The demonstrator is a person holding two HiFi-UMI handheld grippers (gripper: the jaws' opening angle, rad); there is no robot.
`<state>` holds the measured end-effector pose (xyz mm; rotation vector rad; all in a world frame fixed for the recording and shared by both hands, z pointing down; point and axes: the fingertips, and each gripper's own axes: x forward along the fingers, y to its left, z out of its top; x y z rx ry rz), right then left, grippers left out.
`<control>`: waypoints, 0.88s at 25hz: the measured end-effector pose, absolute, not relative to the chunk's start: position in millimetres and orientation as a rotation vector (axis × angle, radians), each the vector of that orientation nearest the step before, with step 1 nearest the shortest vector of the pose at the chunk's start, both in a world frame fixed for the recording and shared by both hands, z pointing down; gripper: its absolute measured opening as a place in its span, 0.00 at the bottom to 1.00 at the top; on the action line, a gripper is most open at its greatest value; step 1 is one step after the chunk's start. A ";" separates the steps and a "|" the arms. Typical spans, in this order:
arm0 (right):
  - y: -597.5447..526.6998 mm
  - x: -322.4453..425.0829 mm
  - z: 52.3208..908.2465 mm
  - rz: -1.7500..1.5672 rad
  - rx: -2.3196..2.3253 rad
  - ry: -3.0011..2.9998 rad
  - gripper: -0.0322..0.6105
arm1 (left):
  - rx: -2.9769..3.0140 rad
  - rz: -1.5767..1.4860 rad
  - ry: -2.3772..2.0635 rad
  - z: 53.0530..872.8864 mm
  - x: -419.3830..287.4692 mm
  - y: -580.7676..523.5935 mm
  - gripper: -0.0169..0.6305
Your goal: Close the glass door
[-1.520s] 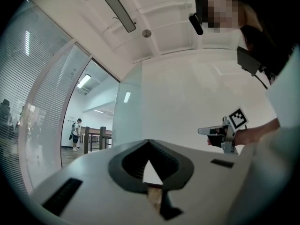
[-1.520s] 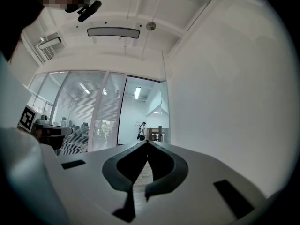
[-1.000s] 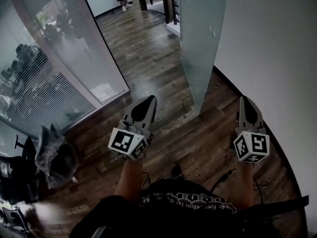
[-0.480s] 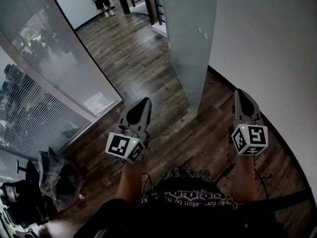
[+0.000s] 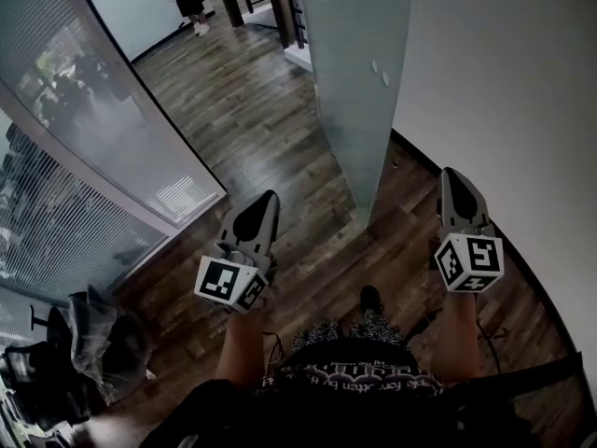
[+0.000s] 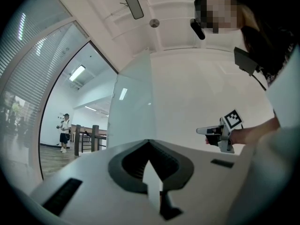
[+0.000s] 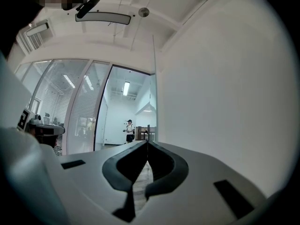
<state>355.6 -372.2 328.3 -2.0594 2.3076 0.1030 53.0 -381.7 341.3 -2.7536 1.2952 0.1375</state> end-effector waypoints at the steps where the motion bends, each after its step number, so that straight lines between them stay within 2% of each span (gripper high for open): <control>1: -380.6 358.2 330.1 0.101 -2.052 2.315 0.05 | -2.747 0.143 1.303 341.7 55.2 -387.5 0.03; 22: -561.7 420.4 330.3 0.088 -1.829 2.488 0.05 | -2.623 0.120 1.477 340.0 131.1 -517.1 0.03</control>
